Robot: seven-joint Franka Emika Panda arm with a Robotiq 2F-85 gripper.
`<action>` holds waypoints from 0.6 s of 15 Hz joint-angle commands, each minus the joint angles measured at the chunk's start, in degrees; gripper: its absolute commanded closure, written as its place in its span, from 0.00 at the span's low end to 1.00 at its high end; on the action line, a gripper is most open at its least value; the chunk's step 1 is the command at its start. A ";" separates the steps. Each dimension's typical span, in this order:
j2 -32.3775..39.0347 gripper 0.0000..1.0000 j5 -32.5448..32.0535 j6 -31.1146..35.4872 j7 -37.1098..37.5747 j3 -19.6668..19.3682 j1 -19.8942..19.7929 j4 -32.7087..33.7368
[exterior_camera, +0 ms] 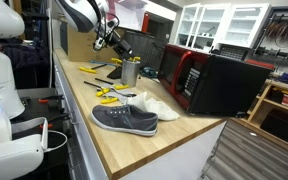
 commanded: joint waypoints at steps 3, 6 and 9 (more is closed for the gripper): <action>0.38 0.00 24.03 10.95 -16.02 -9.18 2.97 -6.29; 4.95 0.00 39.50 11.02 -25.11 -17.77 12.23 -7.35; 6.11 0.00 55.02 9.49 -33.37 -26.37 24.90 -7.07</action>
